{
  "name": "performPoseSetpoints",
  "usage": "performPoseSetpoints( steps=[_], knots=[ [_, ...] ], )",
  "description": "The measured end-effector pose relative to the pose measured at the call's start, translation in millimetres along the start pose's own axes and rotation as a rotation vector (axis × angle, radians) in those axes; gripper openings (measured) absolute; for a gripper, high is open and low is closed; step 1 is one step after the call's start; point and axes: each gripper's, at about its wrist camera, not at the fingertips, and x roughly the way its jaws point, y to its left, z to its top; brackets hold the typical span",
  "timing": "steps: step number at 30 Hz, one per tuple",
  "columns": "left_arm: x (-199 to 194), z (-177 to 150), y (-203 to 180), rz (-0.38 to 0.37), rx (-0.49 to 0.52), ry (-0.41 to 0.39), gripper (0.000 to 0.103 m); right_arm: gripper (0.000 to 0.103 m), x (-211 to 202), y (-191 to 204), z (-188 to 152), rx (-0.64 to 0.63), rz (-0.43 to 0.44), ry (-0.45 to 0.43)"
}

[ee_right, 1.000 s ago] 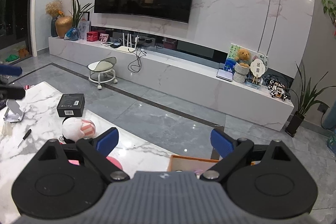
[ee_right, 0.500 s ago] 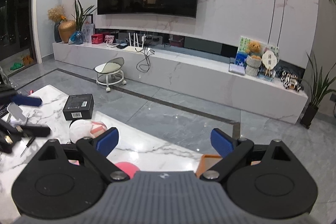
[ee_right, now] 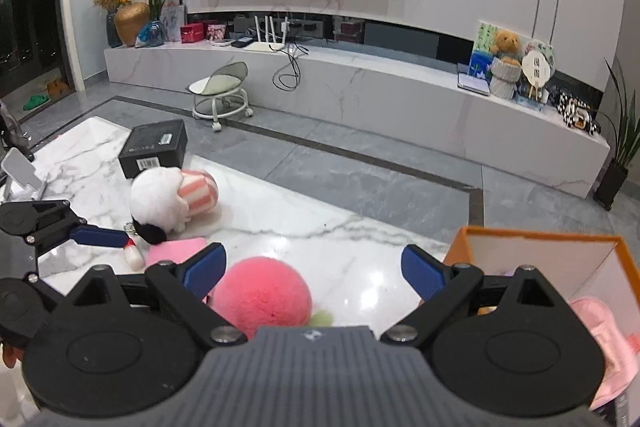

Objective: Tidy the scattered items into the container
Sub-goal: 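Lower the right tool onto the pink pompom while the left tool lowers onto the pink wallet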

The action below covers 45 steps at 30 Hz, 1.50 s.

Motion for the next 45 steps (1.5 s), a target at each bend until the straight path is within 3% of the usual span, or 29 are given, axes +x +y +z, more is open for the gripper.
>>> performPoseSetpoints(
  steps=[3, 8, 15, 22, 27, 37, 38, 41, 43, 45],
  knots=[
    [9, 1, 6, -0.034, 0.011, -0.014, 0.097, 0.095, 11, 2, -6, 0.016, 0.002, 0.017],
    [19, 3, 7, -0.069, 0.140, -0.029, 0.097, 0.095, 17, 2, -12, 0.011, 0.003, 0.035],
    [34, 0, 23, -0.172, 0.088, 0.038, 0.098, 0.095, 28, -3, -18, 0.023, 0.001, 0.057],
    [41, 1, 22, -0.179, 0.113, 0.061, 0.103, 0.095, 36, -1, -26, 0.059, 0.033, 0.034],
    [46, -5, 30, -0.197, 0.062, 0.077, 0.103, 0.095, 45, 5, -34, 0.057, 0.058, 0.037],
    [37, -7, 17, -0.268, 0.134, 0.121, 0.103, 0.095, 67, 9, -52, 0.065, 0.080, 0.056],
    [35, -8, 13, -0.279, 0.149, 0.127, 0.103, 0.092, 70, 9, -54, 0.071, 0.088, 0.068],
    [32, -10, 4, -0.317, 0.189, 0.143, 0.103, 0.070, 76, 8, -60, 0.080, 0.106, 0.104],
    [31, -12, -1, -0.330, 0.203, 0.146, 0.103, 0.067, 79, 8, -62, 0.089, 0.116, 0.117],
    [31, -14, -4, -0.339, 0.212, 0.149, 0.103, 0.057, 79, 8, -62, 0.092, 0.125, 0.119]
  ],
)
